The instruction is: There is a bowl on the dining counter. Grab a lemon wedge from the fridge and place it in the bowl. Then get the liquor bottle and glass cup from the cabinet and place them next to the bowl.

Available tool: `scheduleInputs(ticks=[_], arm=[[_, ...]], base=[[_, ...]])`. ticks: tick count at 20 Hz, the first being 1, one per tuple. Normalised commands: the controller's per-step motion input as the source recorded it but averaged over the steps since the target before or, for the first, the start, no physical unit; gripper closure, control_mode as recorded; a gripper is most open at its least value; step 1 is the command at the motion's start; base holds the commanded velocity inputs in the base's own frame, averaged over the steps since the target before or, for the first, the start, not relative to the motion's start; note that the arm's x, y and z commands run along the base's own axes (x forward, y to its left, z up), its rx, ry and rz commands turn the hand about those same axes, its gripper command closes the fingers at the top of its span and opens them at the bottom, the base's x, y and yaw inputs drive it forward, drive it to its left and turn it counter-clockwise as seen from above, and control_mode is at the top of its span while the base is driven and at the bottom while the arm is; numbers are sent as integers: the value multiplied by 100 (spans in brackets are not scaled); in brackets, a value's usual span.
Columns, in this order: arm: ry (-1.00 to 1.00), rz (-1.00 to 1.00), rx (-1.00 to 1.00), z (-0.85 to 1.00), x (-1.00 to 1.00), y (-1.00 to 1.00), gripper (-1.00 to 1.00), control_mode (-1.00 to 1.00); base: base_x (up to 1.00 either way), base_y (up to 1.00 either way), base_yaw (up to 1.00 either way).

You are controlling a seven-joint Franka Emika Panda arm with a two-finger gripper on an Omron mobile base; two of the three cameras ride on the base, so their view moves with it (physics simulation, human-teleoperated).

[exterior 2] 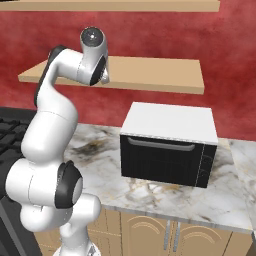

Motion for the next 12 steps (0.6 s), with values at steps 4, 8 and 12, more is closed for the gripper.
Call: scheduleInputs(ticks=[4,8,12], arm=[[3,0,0,-12,1,0,-100,-100],[3,0,0,-14,0,0,-100,-100],[3,0,0,-15,0,0,100,-100]], base=[[0,0,0],[0,0,0],[0,0,0]])
